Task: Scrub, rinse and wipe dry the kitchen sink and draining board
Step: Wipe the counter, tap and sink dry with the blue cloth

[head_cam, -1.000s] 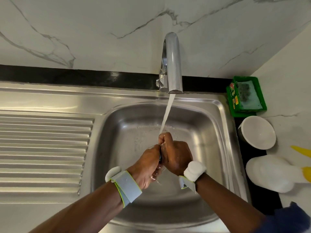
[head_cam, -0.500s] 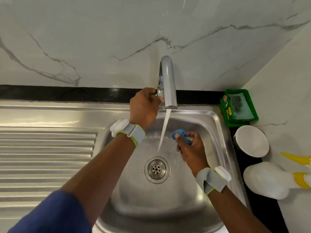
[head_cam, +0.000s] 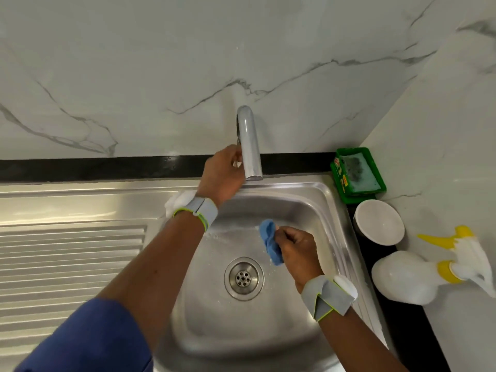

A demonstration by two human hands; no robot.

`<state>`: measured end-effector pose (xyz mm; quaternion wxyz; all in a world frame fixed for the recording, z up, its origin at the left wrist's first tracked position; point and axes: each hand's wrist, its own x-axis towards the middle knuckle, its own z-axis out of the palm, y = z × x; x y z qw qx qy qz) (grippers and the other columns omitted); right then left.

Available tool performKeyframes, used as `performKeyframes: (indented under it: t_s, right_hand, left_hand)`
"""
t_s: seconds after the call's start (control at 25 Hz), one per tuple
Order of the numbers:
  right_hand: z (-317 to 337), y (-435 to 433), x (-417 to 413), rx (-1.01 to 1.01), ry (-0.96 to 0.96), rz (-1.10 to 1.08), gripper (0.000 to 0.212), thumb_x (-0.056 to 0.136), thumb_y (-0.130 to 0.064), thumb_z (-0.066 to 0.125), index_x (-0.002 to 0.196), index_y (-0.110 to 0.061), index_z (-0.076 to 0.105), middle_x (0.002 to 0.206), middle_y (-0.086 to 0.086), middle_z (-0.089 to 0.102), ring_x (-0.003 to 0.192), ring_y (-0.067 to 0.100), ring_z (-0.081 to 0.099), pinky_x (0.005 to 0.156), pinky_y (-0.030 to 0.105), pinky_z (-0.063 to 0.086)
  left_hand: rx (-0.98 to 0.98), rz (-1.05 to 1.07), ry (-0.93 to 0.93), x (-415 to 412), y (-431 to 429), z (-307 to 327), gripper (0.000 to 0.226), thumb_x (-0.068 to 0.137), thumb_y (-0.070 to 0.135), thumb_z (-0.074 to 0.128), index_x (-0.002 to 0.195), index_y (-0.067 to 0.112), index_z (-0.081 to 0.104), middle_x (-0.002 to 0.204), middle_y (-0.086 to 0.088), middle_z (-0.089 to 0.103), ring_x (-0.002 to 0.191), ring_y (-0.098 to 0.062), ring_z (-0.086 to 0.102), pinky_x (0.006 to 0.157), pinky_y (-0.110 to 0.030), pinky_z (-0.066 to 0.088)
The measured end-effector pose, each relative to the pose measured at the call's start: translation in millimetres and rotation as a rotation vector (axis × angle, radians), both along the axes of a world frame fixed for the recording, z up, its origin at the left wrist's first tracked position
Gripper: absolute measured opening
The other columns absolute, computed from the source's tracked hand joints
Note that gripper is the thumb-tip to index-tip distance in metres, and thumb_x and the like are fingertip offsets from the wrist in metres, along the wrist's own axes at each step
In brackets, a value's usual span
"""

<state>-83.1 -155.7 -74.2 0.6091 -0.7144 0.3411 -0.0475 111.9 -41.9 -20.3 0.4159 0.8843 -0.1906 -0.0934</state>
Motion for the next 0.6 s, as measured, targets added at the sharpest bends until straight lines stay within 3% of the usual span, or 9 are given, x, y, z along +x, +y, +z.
performKeyframes:
  t_s: [0.08, 0.16, 0.28, 0.4, 0.52, 0.6]
  right_hand:
    - [10, 0, -11, -0.007, -0.018, 0.005, 0.026, 0.097, -0.017, 0.058, 0.076, -0.008, 0.071, 0.07, 0.004, 0.067, 0.064, 0.009, 0.057, 0.065, 0.031, 0.048]
    - [22, 6, -25, 0.016, -0.064, 0.016, 0.022, 0.097, -0.019, 0.062, 0.08, -0.014, 0.075, 0.076, 0.005, 0.072, 0.068, 0.009, 0.061, 0.067, 0.031, 0.052]
    - [48, 22, -46, 0.054, -0.147, -0.041, 0.015, 0.089, -0.022, 0.075, 0.078, -0.012, 0.075, 0.072, 0.003, 0.073, 0.065, 0.009, 0.063, 0.064, 0.028, 0.052]
    - [69, 34, -62, 0.081, -0.194, -0.066, 0.015, 0.089, -0.019, 0.075, 0.076, -0.013, 0.072, 0.07, 0.001, 0.073, 0.066, 0.012, 0.067, 0.063, 0.03, 0.055]
    - [87, 36, -84, 0.216, -0.236, -0.138, 0.016, 0.092, -0.028, 0.071, 0.084, -0.014, 0.071, 0.09, 0.009, 0.075, 0.088, 0.026, 0.071, 0.077, 0.039, 0.058]
    - [102, 34, -101, 0.348, -0.272, -0.122, 0.016, 0.091, -0.028, 0.072, 0.097, -0.013, 0.067, 0.102, 0.008, 0.073, 0.097, 0.027, 0.069, 0.082, 0.041, 0.058]
  left_hand:
    - [-0.269, 0.196, 0.189, -43, 15, 2, 0.009, 0.098, 0.023, 0.068, 0.107, 0.024, 0.067, 0.1, 0.001, 0.074, 0.088, -0.017, 0.071, 0.086, -0.04, 0.06]
    - [-0.477, 0.283, 0.494, -88, 28, 7, 0.019, 0.103, 0.035, 0.062, 0.11, 0.019, 0.071, 0.104, -0.002, 0.075, 0.088, -0.017, 0.071, 0.083, -0.036, 0.058]
    - [-0.371, 0.076, 0.72, -154, 46, 18, 0.036, 0.099, 0.045, 0.063, 0.112, 0.013, 0.072, 0.101, -0.003, 0.077, 0.084, -0.012, 0.072, 0.076, -0.033, 0.056]
    - [-0.411, -0.025, 0.763, -183, 51, 28, 0.029, 0.096, 0.032, 0.07, 0.112, 0.008, 0.073, 0.094, -0.009, 0.075, 0.076, -0.014, 0.074, 0.066, -0.027, 0.062]
    - [-0.477, -0.063, 0.679, -189, 62, 42, 0.02, 0.096, 0.023, 0.071, 0.111, 0.009, 0.072, 0.095, -0.011, 0.073, 0.083, -0.018, 0.07, 0.072, -0.026, 0.06]
    - [-0.475, -0.138, 0.641, -195, 70, 53, 0.014, 0.097, 0.02, 0.07, 0.11, 0.015, 0.072, 0.095, -0.007, 0.074, 0.084, -0.017, 0.071, 0.075, -0.026, 0.06]
